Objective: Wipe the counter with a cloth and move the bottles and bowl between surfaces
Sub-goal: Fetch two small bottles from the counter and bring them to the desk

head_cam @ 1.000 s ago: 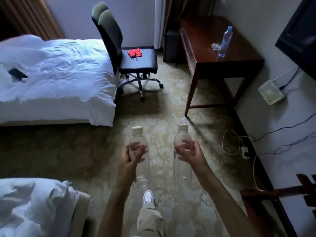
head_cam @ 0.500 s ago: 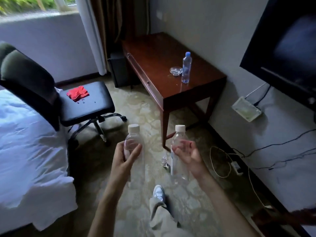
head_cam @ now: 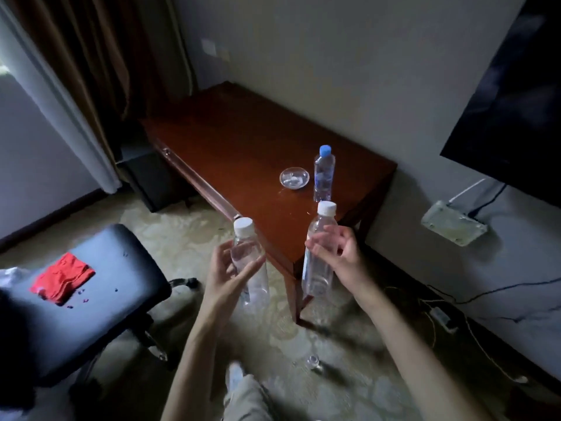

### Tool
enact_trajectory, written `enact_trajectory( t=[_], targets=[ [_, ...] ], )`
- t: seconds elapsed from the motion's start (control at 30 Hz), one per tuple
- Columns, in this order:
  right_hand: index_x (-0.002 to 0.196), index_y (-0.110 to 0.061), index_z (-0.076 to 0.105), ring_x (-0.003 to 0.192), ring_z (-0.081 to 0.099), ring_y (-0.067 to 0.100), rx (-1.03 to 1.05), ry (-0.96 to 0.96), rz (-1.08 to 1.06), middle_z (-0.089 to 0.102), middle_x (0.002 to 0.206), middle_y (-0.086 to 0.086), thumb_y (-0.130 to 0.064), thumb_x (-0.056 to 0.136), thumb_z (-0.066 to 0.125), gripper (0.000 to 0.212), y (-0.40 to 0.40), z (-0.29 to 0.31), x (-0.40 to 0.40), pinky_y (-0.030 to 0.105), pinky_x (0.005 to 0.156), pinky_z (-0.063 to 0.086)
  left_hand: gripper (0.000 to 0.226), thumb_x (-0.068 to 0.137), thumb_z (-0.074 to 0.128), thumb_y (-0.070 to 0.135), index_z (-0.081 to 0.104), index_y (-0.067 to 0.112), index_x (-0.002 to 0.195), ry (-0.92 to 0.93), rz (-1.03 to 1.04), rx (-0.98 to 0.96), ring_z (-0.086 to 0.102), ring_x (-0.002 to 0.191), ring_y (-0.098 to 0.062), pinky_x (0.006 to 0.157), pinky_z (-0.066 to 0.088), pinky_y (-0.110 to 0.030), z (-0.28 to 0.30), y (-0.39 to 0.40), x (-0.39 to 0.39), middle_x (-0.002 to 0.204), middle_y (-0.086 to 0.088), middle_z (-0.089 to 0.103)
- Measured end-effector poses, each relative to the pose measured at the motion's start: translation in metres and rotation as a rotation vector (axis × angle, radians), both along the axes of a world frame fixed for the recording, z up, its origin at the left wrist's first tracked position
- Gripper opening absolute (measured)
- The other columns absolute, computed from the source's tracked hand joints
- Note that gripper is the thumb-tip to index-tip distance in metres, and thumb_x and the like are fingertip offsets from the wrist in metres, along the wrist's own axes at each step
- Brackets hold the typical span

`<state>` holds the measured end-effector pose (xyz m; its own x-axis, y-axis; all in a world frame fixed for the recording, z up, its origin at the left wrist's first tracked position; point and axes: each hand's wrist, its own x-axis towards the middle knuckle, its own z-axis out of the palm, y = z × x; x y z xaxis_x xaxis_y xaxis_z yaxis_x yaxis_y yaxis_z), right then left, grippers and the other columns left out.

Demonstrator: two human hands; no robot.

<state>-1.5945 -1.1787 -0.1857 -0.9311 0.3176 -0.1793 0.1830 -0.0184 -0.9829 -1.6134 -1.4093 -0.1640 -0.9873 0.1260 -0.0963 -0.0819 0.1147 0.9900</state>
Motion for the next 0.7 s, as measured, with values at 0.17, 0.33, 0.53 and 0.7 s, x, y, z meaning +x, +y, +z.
enact_trajectory(
  t=[0.17,0.33,0.53,0.7],
  targets=[
    [0.120,-0.002,0.047,0.089,0.062,-0.009,0.115,-0.055,-0.257,0.064,0.104,-0.004,-0.006,0.067,0.085,0.065,0.003,-0.048,-0.089,0.007,0.081,0.045,0.058,0.072,0.084,0.015,0.049,0.009,0.119,0.054,-0.287,-0.143,0.067,0.102,-0.016,0.088,0.058,-0.030,-0.045,0.004,-0.154,0.109,0.002,0.067],
    [0.121,-0.003,0.053,0.086,0.066,0.003,0.161,-0.177,-0.449,0.068,0.108,0.007,-0.008,0.062,0.089,0.069,-0.002,-0.054,-0.151,0.013,0.078,0.050,0.052,0.072,0.089,0.021,0.050,0.020,0.107,0.189,-0.595,-0.330,0.066,0.098,-0.020,0.075,0.054,-0.029,-0.066,0.027,-0.282,0.110,-0.005,0.066],
    [0.114,-0.010,0.057,0.096,0.064,0.013,0.281,-0.321,-0.587,0.069,0.104,0.002,-0.019,0.057,0.092,0.067,-0.011,-0.065,-0.205,0.018,0.079,0.043,0.049,0.072,0.085,0.006,0.048,0.014,0.104,0.262,-0.763,-0.425,0.060,0.088,-0.013,0.062,0.041,-0.012,-0.089,0.064,-0.355,0.101,-0.001,0.059],
    [0.114,-0.012,0.050,0.094,0.060,0.015,0.342,-0.316,-0.602,0.063,0.102,0.002,-0.008,0.056,0.090,0.070,-0.024,-0.090,-0.222,0.007,0.072,0.039,0.047,0.069,0.081,0.010,0.046,0.016,0.100,0.190,-0.759,-0.385,0.060,0.082,-0.009,0.061,0.045,-0.007,-0.115,0.071,-0.368,0.097,0.005,0.064]
  ],
)
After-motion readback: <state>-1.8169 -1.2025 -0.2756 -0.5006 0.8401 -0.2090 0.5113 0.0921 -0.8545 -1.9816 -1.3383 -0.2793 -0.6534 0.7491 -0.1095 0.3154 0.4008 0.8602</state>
